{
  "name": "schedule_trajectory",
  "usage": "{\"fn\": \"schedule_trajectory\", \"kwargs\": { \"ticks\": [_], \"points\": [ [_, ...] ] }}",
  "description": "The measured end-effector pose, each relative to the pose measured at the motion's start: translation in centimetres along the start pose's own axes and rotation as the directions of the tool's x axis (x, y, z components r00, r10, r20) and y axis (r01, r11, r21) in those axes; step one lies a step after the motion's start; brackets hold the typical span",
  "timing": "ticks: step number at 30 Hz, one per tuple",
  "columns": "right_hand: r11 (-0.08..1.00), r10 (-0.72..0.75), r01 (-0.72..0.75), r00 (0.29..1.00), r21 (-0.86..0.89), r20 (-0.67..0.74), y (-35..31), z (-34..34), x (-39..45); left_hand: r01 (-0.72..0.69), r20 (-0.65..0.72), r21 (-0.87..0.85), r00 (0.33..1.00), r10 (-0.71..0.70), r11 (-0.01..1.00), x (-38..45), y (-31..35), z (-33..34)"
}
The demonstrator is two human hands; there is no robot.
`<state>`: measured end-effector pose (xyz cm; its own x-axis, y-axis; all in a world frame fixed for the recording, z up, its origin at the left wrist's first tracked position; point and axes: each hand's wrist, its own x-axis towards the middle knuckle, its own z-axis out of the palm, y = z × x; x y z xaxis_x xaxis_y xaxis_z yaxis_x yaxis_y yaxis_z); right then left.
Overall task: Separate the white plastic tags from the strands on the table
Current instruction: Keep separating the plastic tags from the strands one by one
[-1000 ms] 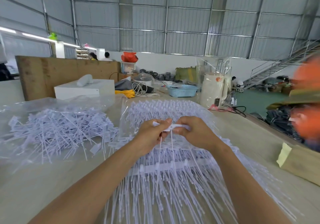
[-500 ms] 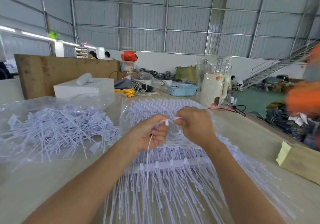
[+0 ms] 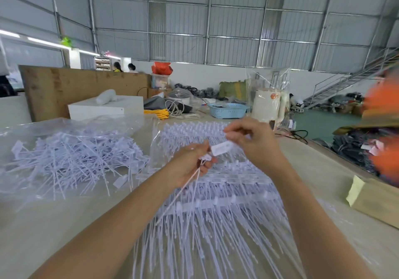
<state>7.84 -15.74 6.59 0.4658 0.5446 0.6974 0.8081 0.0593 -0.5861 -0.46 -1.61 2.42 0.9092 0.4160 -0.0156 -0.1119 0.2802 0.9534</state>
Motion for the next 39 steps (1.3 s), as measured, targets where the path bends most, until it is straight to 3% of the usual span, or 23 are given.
{"fn": "schedule_trajectory", "kwargs": {
  "ticks": [4, 8, 10, 13, 16, 18, 21, 23, 29, 39],
  "points": [
    [1.000, 0.029, -0.029, 0.999, -0.012, -0.019, 0.8, 2.1, -0.2, -0.009, 0.173, 0.089, 0.985, -0.006, 0.996, -0.5, -0.5, 1.0],
    [0.995, 0.094, -0.093, 0.995, 0.033, -0.044, 1.4, 2.0, -0.2, -0.172, 0.070, 0.181, 0.984, 0.162, 0.968, -0.5, -0.8, 1.3],
    [0.982, 0.141, -0.135, 0.989, 0.134, -0.033, 1.5, 2.2, -0.4, -0.204, 0.014, 0.185, 0.979, 0.205, 0.961, -0.4, -0.7, 1.4],
    [0.883, 0.294, -0.307, 0.952, 0.356, 0.092, 1.8, 2.4, -0.8, -0.202, -0.050, -0.001, 0.978, 0.202, 0.979, -0.5, 0.6, 0.8],
    [0.771, 0.388, -0.489, 0.868, 0.408, 0.309, 2.6, 2.2, -1.1, -0.131, 0.005, -0.208, 0.991, 0.135, 0.969, -0.6, 2.4, -0.5],
    [0.713, 0.418, -0.576, 0.807, 0.401, 0.416, 3.1, 2.3, -1.1, -0.052, -0.005, -0.115, 0.999, 0.052, 0.992, -0.6, 2.5, -0.9],
    [0.629, 0.477, -0.661, 0.743, 0.408, 0.469, 3.4, 2.8, -0.9, -0.027, -0.116, 0.271, 0.991, 0.061, 0.962, -0.5, 1.0, -1.1],
    [0.669, 0.480, -0.663, 0.731, 0.336, 0.486, 3.9, 3.1, -1.2, -0.043, -0.119, 0.422, 0.988, 0.102, 0.905, -0.4, 0.3, -1.2],
    [0.813, 0.327, -0.544, 0.721, 0.207, 0.611, 4.2, 3.6, -2.6, -0.106, -0.009, 0.599, 0.990, 0.140, 0.794, -0.4, -0.3, -0.6],
    [0.923, 0.214, -0.341, 0.840, 0.179, 0.498, 3.9, 4.2, -2.6, -0.099, -0.066, 0.641, 0.981, 0.183, 0.761, 0.1, -0.8, -1.1]
  ]
}}
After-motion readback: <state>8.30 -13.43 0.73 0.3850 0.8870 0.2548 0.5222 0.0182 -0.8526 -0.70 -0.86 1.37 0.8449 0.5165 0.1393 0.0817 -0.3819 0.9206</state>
